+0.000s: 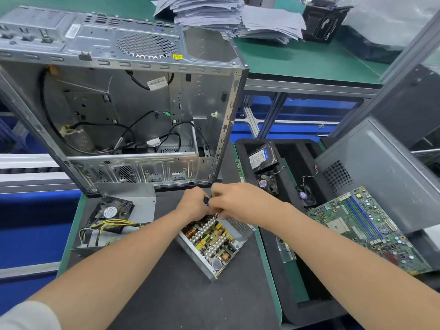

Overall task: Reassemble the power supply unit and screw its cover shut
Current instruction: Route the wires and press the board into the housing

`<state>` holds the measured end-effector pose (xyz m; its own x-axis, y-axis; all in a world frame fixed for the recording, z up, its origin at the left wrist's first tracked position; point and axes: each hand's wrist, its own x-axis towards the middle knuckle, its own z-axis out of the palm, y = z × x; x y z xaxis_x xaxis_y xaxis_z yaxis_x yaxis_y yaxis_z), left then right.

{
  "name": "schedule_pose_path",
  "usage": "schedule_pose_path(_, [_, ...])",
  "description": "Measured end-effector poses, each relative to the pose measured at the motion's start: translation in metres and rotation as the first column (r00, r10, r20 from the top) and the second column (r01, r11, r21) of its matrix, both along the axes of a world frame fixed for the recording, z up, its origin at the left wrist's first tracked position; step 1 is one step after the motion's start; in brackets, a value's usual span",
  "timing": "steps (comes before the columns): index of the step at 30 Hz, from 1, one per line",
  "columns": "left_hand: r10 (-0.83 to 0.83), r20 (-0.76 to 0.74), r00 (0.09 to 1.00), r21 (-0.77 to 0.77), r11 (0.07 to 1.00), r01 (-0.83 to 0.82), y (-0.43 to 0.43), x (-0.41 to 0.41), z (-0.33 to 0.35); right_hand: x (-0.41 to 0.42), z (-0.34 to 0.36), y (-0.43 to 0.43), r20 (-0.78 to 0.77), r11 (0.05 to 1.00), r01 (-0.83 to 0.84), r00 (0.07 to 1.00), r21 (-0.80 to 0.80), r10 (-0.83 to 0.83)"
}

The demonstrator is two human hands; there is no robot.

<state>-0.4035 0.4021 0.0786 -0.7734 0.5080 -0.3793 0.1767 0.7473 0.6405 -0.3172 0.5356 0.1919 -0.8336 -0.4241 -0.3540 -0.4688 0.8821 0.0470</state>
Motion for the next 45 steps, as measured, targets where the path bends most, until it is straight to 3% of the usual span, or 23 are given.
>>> schedule_pose_path(4, [-0.027,-0.024,0.999,-0.030,0.999,0.026,0.000,0.000,0.002,0.001,-0.001,0.003,0.016,0.990,-0.133,0.991,0.036,0.133])
schedule_pose_path(8, [0.011,0.016,1.000,0.000,1.000,-0.011,0.000,0.000,0.001,0.000,0.000,0.002,-0.016,0.997,-0.063,0.998,0.047,0.064])
schedule_pose_path(12, [0.032,0.023,0.999,0.010,0.999,-0.032,0.001,0.001,0.000,-0.001,-0.010,-0.002,-0.065,0.964,0.244,0.966,-0.103,-0.251])
schedule_pose_path(15, [0.044,0.018,0.999,0.004,0.999,-0.044,0.001,0.002,0.001,-0.003,-0.021,-0.005,-0.023,0.805,0.561,0.817,-0.194,-0.576])
schedule_pose_path(17, [0.042,0.013,0.999,0.003,0.999,-0.042,0.001,0.003,0.002,-0.004,-0.023,-0.009,-0.055,0.745,0.639,0.750,-0.192,-0.659])
schedule_pose_path(20, [0.038,0.010,0.999,-0.001,0.999,-0.038,0.001,0.002,0.002,-0.005,-0.020,-0.016,-0.135,0.798,0.591,0.786,-0.121,-0.603])
schedule_pose_path(24, [0.007,-0.034,0.999,-0.018,1.000,-0.008,0.000,0.002,0.000,0.000,-0.006,-0.010,0.013,0.915,0.354,0.934,-0.197,-0.358])
schedule_pose_path(28, [-0.026,-0.044,0.999,-0.022,0.999,0.025,0.000,0.001,0.000,-0.002,0.008,-0.003,0.053,1.000,0.018,0.998,0.019,-0.019])
schedule_pose_path(30, [-0.037,-0.039,0.999,-0.025,0.999,0.036,0.000,0.000,0.000,-0.005,0.009,-0.002,0.043,0.998,-0.015,0.999,0.062,0.012])
schedule_pose_path(45, [0.011,0.005,1.000,-0.001,1.000,-0.011,-0.002,0.003,0.003,-0.008,-0.003,-0.022,-0.061,0.873,0.468,0.876,-0.137,-0.479])
